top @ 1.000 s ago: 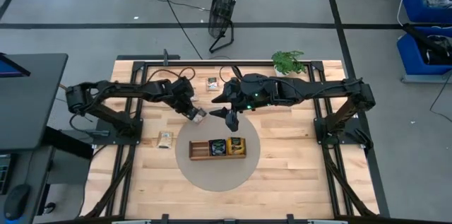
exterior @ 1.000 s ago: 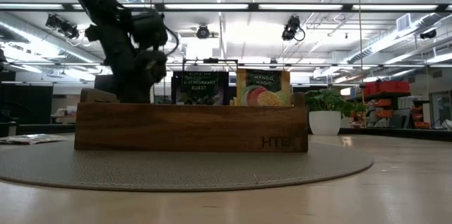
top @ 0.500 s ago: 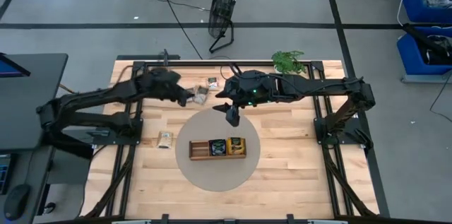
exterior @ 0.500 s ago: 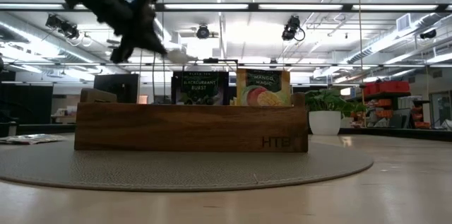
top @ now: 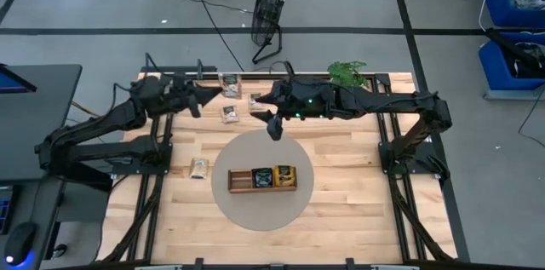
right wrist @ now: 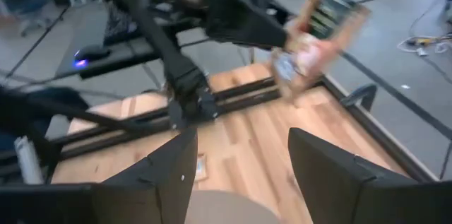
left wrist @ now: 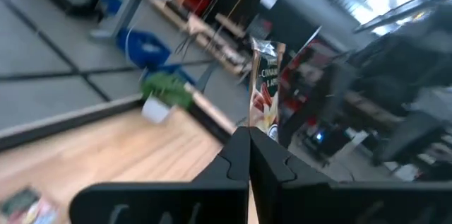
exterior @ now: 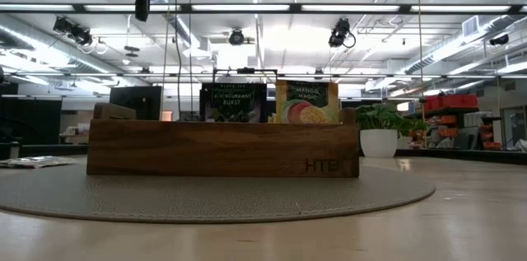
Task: Pick & Place Tea
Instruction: Put the brown tea bag into the left section of the wooden organizer
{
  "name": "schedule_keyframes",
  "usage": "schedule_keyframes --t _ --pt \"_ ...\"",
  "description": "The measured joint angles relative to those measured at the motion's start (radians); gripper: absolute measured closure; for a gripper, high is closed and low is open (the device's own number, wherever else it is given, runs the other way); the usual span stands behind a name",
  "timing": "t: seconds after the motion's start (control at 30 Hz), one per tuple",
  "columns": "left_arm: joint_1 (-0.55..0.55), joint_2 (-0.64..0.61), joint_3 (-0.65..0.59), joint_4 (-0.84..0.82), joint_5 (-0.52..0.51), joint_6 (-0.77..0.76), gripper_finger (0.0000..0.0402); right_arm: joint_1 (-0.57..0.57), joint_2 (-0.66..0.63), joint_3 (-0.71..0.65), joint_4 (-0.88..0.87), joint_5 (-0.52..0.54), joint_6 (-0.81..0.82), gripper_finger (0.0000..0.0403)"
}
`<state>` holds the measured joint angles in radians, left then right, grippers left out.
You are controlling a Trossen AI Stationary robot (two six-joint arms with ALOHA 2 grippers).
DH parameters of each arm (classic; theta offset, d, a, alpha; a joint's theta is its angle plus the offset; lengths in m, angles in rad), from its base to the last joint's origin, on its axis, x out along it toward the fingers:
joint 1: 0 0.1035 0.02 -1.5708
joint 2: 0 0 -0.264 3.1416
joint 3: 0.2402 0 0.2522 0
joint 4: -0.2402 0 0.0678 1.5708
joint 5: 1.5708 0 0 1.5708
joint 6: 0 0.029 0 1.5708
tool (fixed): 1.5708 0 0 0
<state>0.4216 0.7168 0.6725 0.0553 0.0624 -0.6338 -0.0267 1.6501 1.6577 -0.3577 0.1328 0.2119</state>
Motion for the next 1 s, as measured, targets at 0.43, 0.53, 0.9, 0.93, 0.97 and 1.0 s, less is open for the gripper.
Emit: schedule_keyframes --t 0.43,0.53,0.9,0.93,0.97,1.0 --pt "-0.001 -0.023 0.0 0.106 0.0 0.012 0.0401 -0.105 0.014 0.0 0.193 -0.088 0.103 0.0175" --pt "-0.011 -0.014 0.0 0.124 -0.001 0.014 0.0401 -0.121 0.02 0.0 0.202 -0.11 0.124 0.0175" --pt "-0.061 0.065 0.0 0.189 -0.02 0.016 0.0401 -0.144 0.079 0.0 0.295 -0.188 0.2 0.0176" --pt "-0.062 0.065 0.0 0.186 -0.022 0.016 0.0401 -0.144 0.079 0.0 0.297 -0.191 0.2 0.0179" --pt "-0.062 0.065 0.0 0.187 -0.022 0.016 0.0401 -0.144 0.079 0.0 0.3 -0.192 0.199 0.0184" --pt "-0.062 0.065 0.0 0.19 -0.022 0.017 0.0401 -0.144 0.079 0.0 0.3 -0.194 0.199 0.0193"
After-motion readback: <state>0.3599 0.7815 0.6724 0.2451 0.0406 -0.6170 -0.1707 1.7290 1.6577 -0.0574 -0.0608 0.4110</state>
